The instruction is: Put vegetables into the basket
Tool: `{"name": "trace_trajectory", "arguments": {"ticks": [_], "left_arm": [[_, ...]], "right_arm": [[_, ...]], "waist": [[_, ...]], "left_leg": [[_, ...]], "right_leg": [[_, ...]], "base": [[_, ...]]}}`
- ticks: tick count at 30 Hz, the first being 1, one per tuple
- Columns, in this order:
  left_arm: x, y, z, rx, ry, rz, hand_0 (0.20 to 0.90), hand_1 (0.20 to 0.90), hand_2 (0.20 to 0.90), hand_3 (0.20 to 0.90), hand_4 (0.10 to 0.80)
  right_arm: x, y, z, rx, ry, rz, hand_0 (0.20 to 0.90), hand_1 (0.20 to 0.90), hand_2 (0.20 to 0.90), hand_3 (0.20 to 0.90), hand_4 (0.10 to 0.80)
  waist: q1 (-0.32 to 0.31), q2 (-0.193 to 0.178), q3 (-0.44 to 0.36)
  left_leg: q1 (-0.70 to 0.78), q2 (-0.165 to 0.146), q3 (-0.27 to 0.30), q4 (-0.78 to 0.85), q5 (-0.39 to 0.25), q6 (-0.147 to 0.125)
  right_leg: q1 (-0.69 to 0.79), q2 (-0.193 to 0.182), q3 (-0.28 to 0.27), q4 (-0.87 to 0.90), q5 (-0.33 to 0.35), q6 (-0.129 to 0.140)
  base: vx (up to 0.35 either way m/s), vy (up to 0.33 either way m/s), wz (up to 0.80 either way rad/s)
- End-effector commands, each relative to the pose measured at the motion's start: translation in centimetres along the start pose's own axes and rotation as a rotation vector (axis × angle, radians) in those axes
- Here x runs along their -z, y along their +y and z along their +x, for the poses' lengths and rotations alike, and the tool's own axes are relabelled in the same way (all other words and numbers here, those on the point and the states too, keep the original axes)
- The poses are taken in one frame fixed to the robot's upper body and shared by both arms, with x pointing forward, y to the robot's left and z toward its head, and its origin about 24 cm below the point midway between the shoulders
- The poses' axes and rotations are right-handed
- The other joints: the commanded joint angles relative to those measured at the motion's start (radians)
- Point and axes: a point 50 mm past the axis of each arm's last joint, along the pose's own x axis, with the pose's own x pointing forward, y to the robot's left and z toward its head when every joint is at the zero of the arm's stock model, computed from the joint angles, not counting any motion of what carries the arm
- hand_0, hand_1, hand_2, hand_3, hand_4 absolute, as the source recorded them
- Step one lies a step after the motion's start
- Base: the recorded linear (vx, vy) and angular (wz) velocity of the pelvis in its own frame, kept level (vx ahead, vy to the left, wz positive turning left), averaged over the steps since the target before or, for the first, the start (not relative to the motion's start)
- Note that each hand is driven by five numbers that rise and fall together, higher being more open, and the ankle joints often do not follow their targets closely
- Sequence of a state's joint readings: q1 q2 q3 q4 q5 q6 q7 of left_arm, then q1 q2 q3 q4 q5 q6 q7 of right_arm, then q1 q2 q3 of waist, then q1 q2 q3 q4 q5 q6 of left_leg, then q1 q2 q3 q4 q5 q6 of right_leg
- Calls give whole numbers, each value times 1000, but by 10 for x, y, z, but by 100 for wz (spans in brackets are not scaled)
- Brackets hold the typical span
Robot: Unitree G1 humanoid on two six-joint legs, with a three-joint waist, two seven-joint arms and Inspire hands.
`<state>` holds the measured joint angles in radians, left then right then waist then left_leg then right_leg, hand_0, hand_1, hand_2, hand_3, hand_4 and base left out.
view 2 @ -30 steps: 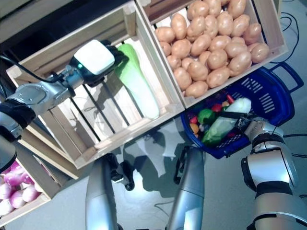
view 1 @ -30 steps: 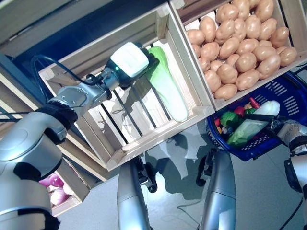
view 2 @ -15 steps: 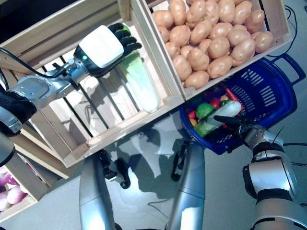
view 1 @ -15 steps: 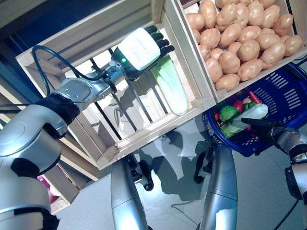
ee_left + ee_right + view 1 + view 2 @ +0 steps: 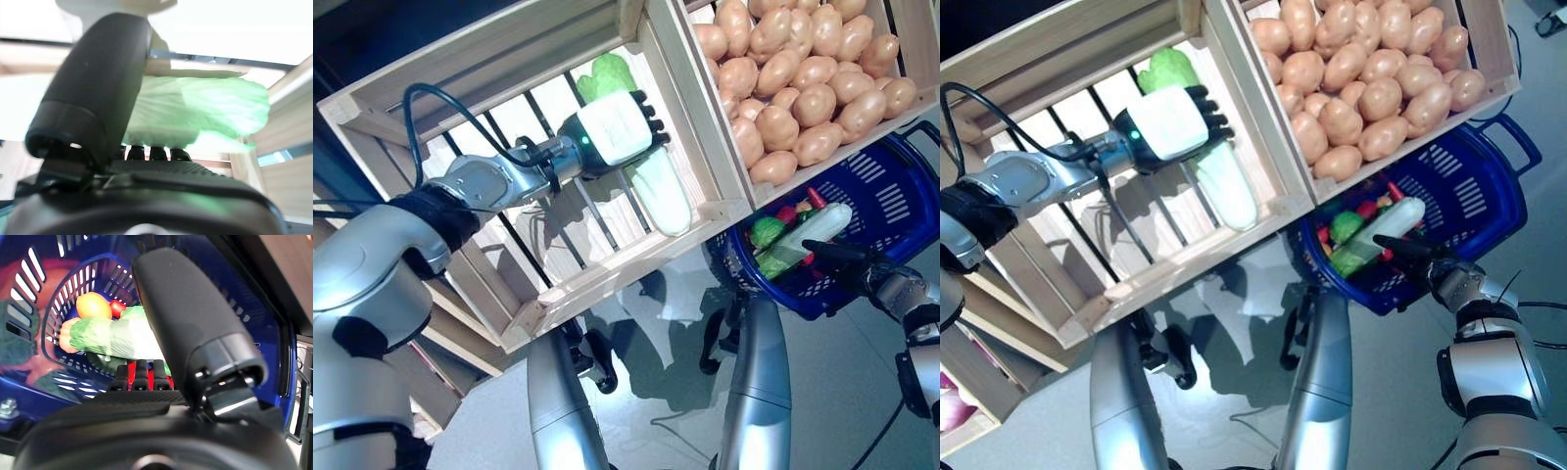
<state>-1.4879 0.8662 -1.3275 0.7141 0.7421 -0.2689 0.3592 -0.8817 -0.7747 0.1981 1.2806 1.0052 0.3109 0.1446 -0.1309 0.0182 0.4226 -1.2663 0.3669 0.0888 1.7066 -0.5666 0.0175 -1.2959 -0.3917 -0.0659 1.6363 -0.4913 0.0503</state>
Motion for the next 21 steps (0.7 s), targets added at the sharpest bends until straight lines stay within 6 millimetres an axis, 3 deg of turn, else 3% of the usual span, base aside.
{"name": "trace_trajectory", "arguments": {"ticks": [1, 8, 9, 10, 11, 14, 21], "left_arm": [[38, -11, -10, 149, 242, 15, 900, 900, 900, 900, 800], [44, -19, -11, 237, 309, -22, 900, 900, 900, 900, 800], [46, -20, -12, 257, 320, -26, 811, 811, 811, 811, 740], [48, -22, -14, 265, 336, -33, 505, 505, 505, 505, 536], [50, -22, -15, 269, 346, -42, 300, 300, 300, 300, 400], [55, -25, -22, 240, 360, -67, 300, 300, 300, 300, 400], [66, -30, -43, 155, 418, -101, 300, 300, 300, 300, 400]], "right_arm": [[-4, -24, -6, 10, -124, 111, 900, 900, 900, 900, 800], [-28, -8, -9, -84, -256, 153, 900, 900, 900, 900, 800], [-33, -7, -10, -90, -288, 154, 900, 900, 900, 900, 800], [-38, -4, -11, -102, -324, 154, 900, 900, 900, 900, 800], [-42, -1, -13, -114, -346, 155, 900, 900, 900, 900, 800], [-63, 20, -19, -174, -486, 157, 900, 900, 900, 900, 800], [-58, 32, -24, -87, -545, 51, 900, 900, 900, 900, 800]], "waist": [[-24, -21, -93], [-33, -36, -99], [-35, -37, -101], [-37, -39, -101], [-38, -40, -103], [-42, -41, -110], [-56, -39, -121]], "left_leg": [[-33, 49, -112, -77, 18, -145], [-40, 63, -117, -73, 22, -142], [-41, 65, -116, -73, 23, -142], [-40, 67, -116, -76, 23, -142], [-39, 68, -116, -77, 24, -142], [-23, 73, -110, -96, 26, -137], [54, 87, -80, -170, 38, -127]], "right_leg": [[-14, -45, 85, -63, 81, 75], [-19, -47, 85, -63, 85, 76], [-19, -48, 84, -65, 85, 77], [-18, -48, 83, -68, 86, 79], [-17, -48, 82, -71, 87, 79], [0, -52, 74, -89, 91, 82], [83, -54, 52, -162, 109, 92]], "base": [[0, 0, 0], [-8, 12, -4], [-10, 7, -8], [-10, 8, -8], [-14, 15, -8], [-5, 17, -2], [5, 51, -7]]}}
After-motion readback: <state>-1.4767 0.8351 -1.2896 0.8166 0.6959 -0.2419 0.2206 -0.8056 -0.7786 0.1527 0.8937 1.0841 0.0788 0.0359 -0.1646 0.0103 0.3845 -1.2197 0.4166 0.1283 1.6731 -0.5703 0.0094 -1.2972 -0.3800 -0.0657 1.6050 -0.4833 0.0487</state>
